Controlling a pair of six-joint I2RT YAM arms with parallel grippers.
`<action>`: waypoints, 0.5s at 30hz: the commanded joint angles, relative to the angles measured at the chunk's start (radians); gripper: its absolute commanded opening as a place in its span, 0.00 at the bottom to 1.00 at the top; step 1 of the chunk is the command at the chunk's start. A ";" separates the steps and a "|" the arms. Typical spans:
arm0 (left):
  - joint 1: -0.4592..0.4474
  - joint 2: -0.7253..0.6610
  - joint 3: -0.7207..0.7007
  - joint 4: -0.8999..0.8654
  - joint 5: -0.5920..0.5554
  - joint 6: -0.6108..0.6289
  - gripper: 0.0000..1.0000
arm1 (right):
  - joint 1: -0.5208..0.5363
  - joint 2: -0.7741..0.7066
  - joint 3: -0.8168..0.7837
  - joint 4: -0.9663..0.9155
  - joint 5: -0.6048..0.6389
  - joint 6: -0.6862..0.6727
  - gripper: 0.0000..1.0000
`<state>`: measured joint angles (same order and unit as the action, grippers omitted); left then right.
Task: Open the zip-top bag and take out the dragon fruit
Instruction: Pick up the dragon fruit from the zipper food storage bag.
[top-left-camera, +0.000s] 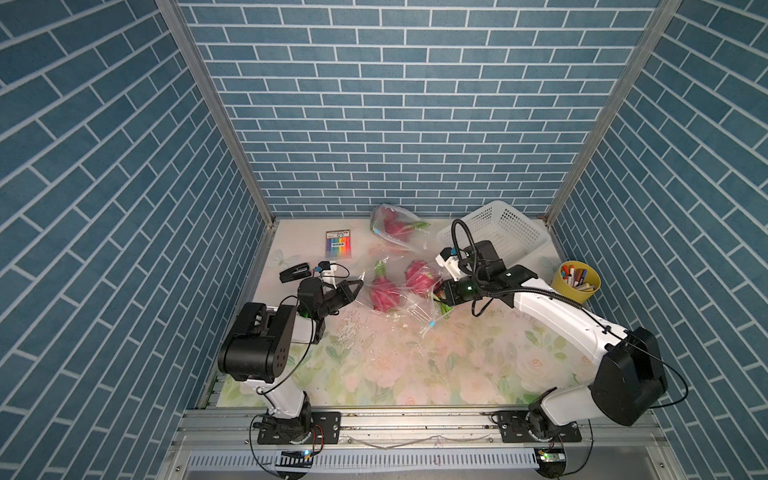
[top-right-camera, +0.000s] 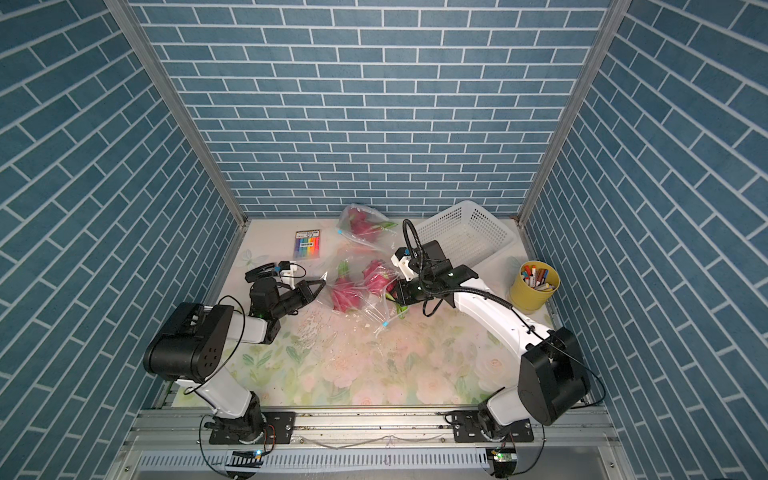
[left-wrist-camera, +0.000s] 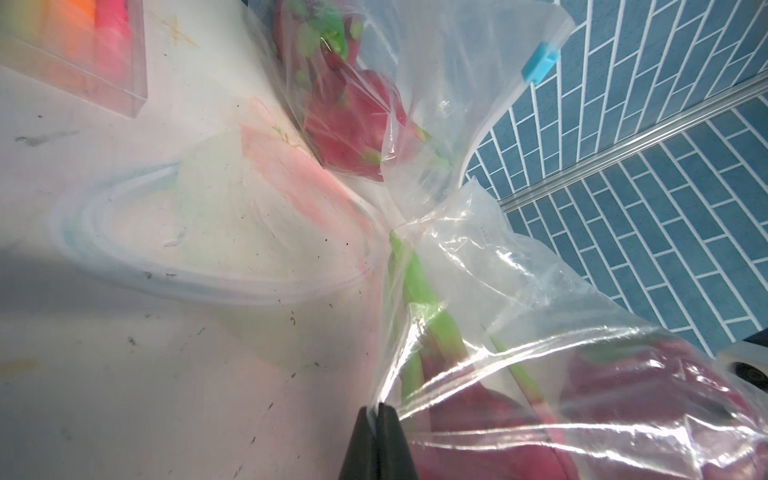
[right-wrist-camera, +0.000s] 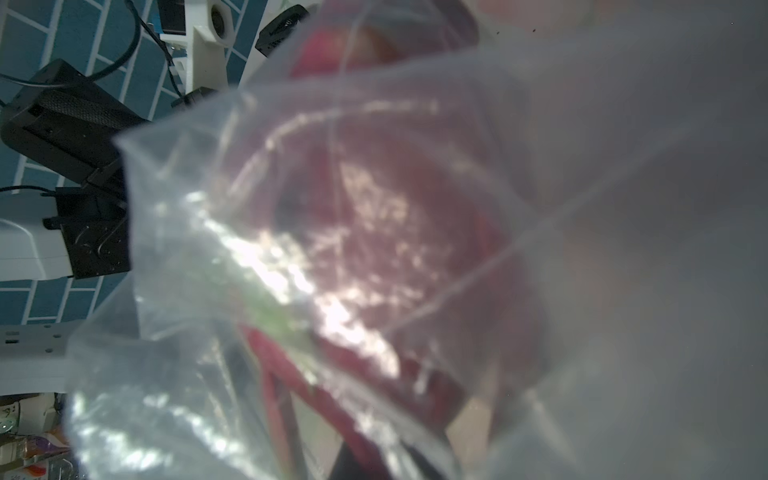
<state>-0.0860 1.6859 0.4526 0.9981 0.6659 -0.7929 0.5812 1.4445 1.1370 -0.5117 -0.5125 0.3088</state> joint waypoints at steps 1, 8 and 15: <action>0.028 -0.013 0.003 -0.039 -0.049 0.023 0.00 | -0.040 -0.057 0.006 -0.026 -0.003 -0.002 0.03; 0.028 -0.009 0.005 -0.049 -0.047 0.026 0.00 | -0.054 -0.071 0.003 0.011 -0.063 0.050 0.01; 0.028 -0.005 0.008 -0.064 -0.049 0.035 0.00 | -0.117 -0.127 -0.036 0.108 -0.092 0.227 0.00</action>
<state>-0.0788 1.6859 0.4526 0.9688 0.6559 -0.7845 0.5045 1.3788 1.1091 -0.4992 -0.5930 0.4137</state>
